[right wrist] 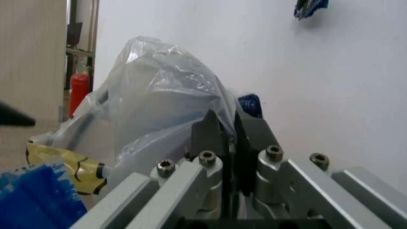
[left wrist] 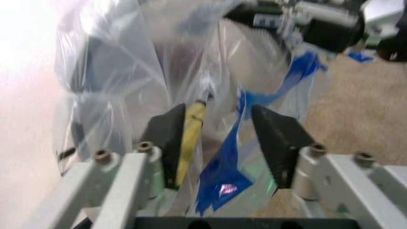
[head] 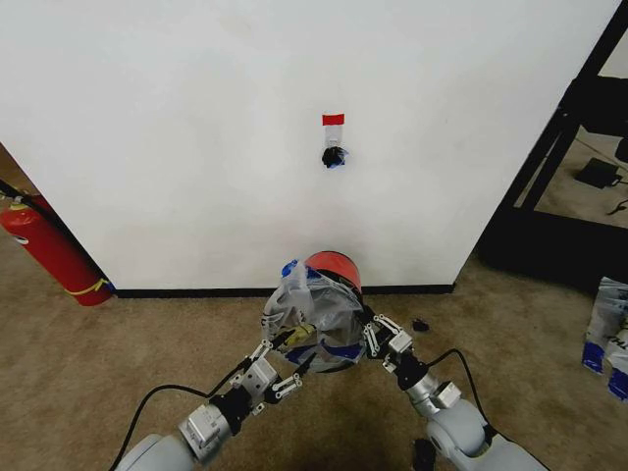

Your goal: Pick up the garbage bag from the wall and place it over the trash bin.

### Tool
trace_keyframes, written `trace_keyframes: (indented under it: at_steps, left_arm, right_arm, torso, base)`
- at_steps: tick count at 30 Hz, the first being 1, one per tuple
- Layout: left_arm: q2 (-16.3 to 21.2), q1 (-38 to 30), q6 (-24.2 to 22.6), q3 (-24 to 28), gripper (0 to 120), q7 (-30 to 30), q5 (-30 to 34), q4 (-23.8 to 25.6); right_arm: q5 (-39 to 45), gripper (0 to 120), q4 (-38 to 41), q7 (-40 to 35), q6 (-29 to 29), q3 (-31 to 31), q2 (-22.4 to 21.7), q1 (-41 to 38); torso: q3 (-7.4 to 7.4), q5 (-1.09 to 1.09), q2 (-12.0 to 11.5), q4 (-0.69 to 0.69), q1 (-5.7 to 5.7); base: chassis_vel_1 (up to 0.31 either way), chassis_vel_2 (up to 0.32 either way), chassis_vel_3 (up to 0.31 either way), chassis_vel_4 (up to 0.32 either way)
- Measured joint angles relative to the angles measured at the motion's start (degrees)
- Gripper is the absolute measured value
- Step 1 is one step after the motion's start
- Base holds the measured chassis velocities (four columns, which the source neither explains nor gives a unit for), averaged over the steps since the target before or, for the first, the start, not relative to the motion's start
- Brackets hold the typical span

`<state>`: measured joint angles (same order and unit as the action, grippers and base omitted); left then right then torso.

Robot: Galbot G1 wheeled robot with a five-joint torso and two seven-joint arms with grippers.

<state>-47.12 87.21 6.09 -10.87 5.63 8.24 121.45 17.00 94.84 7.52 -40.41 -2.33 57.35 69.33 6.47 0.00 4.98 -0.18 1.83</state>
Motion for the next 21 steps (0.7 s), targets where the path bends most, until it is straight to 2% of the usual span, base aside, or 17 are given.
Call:
trace_keyframes:
  at_steps: [1, 4, 5, 8, 10, 11, 12, 21]
  left_arm:
    - [0.00, 0.00, 0.00, 0.00, 40, 0.00, 0.00, 0.00]
    - [-0.26, -0.13, 0.00, 0.16, 30, 0.03, -0.69, -0.79]
    - [-0.41, -0.14, 0.00, 0.30, 22, 0.13, -0.99, -0.92]
    - [-0.46, -0.10, -0.11, 0.38, 12, 0.41, -1.11, -0.59]
    - [-0.46, -0.10, -0.13, 0.38, 10, 0.48, -1.12, -0.49]
    - [-0.45, -0.08, -0.20, 0.38, 2, 0.68, -1.17, -0.21]
    - [-0.45, -0.08, -0.23, 0.38, 0, 0.74, -1.21, -0.12]
    - [-0.82, -0.36, -0.25, 0.49, 0, 0.96, -2.56, -0.72]
  right_arm:
    - [0.00, 1, 0.00, 0.00, 0.00, 0.00, 0.00, 0.00]
    - [0.05, 1, 0.32, -0.04, 0.00, 0.01, 0.00, -0.02]
    - [0.07, 1, 0.58, -0.07, 0.00, 0.01, -0.03, -0.03]
    - [0.09, 1, 0.67, -0.10, 0.02, -0.02, -0.16, -0.03]
    - [0.10, 1, 0.68, -0.11, 0.03, -0.03, -0.18, -0.03]
    - [0.15, 1, 0.75, -0.16, 0.05, -0.07, -0.24, -0.03]
    - [0.19, 1, 0.79, -0.19, 0.06, -0.08, -0.26, -0.02]
    - [0.39, 1, 1.39, -0.33, 0.27, -0.09, -0.30, 0.03]
  torso:
    - [0.00, 0.00, 0.00, 0.00, 0.00]
    - [0.00, 0.00, 0.00, 0.00, 0.00]
    - [0.00, 0.00, 0.00, 0.00, 0.00]
    - [0.00, 0.00, 0.00, 0.00, 0.00]
    - [0.00, 0.00, 0.00, 0.00, 0.00]
    - [0.00, 0.00, 0.00, 0.00, 0.00]
    - [0.00, 0.00, 0.00, 0.00, 0.00]
    - [0.00, 0.00, 0.00, 0.00, 0.00]
  base:
    - [0.000, 0.000, 0.000, 0.000]
    - [0.000, 0.000, 0.000, 0.000]
    - [0.000, 0.000, 0.000, 0.000]
    - [0.000, 0.000, 0.000, 0.000]
    - [0.000, 0.000, 0.000, 0.000]
    - [0.000, 0.000, 0.000, 0.000]
    - [0.000, 0.000, 0.000, 0.000]
    - [0.000, 0.000, 0.000, 0.000]
